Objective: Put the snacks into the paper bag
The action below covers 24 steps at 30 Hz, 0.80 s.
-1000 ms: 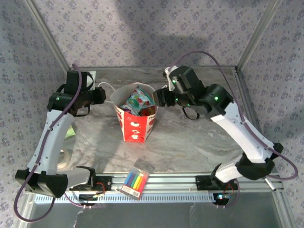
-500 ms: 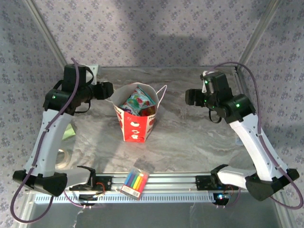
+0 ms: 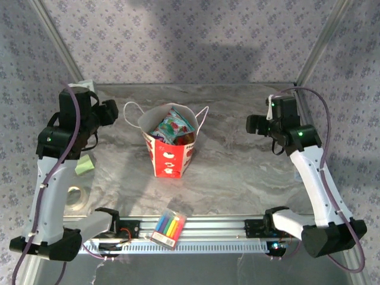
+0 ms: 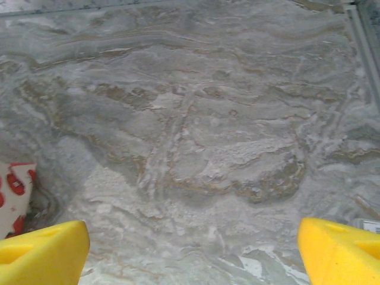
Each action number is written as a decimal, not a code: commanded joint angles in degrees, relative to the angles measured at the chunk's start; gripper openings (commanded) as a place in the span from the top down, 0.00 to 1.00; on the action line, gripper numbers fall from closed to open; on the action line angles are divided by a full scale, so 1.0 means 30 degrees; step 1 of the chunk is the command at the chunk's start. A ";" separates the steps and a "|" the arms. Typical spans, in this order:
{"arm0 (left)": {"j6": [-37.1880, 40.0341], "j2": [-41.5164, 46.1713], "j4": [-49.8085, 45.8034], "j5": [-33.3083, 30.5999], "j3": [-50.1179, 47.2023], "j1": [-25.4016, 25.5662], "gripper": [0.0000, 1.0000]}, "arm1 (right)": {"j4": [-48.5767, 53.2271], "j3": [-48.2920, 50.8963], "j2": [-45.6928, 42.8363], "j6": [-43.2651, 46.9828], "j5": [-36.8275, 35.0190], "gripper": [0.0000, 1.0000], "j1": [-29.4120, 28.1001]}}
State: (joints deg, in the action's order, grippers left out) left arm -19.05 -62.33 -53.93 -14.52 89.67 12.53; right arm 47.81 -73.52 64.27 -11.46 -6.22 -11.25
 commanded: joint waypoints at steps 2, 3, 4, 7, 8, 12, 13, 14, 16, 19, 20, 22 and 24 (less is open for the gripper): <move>-0.1238 0.0517 0.0944 -0.3171 -0.1828 -0.1066 0.38 | -0.1513 0.0884 -0.0106 0.0511 -0.0179 0.06 0.1040; -0.1049 0.0678 0.1384 -0.3418 -0.2464 -0.1223 0.38 | -0.1928 0.1168 -0.0152 0.0511 -0.0183 0.06 0.1219; -0.0743 0.0827 0.1951 -0.3422 -0.3057 -0.1326 0.38 | -0.2291 0.1449 -0.0197 0.0511 -0.0183 0.06 0.1434; 0.0606 0.1087 0.4127 -0.2884 -0.5475 -0.1423 0.38 | -0.3953 0.2990 -0.0286 0.0462 -0.0628 0.05 0.2027; 0.1059 0.0993 0.4843 -0.2773 -0.6225 -0.1410 0.38 | -0.4356 0.3461 -0.0229 0.0324 -0.0749 0.05 0.2229; 0.1920 -0.0229 0.7136 -0.3387 -0.8979 -0.1726 0.37 | -0.6152 0.4750 0.0403 -0.0095 -0.0783 0.04 0.2853; 0.1998 -0.0606 0.7492 -0.3420 -0.9449 -0.1901 0.37 | -0.6413 0.4989 0.0560 -0.0223 -0.0996 0.04 0.2962; 0.2146 -0.1102 0.7874 -0.3542 -0.9987 -0.2063 0.37 | -0.6674 0.5262 0.0736 -0.0474 -0.1322 0.03 0.3046; 0.2214 -0.1811 0.8544 -0.4268 -1.0815 -0.2142 0.37 | -0.7355 0.5960 0.0833 -0.0731 -0.1370 0.03 0.3252; 0.2878 -0.2160 1.1243 -0.4714 -1.2683 -0.2338 0.36 | -0.9314 0.7595 0.0541 -0.0981 -0.1657 0.00 0.3576; 0.3400 -0.2172 1.2920 -0.4641 -1.3745 -0.2455 0.36 | -1.0249 0.8351 0.0439 -0.1103 -0.1949 0.00 0.3711; 0.4101 -0.2349 1.6116 -0.4572 -1.5719 -0.2716 0.36 | -1.1768 0.9571 0.0403 -0.1547 -0.2337 0.00 0.4198; 0.4207 -0.2798 1.8433 -0.4611 -1.7189 -0.3059 0.36 | -1.2988 1.0505 0.0625 -0.2143 -0.2298 0.00 0.4804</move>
State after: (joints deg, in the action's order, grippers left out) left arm -9.32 -69.54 -13.93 -26.65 42.09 4.60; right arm 17.39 -44.80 66.41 -14.72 -10.79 1.21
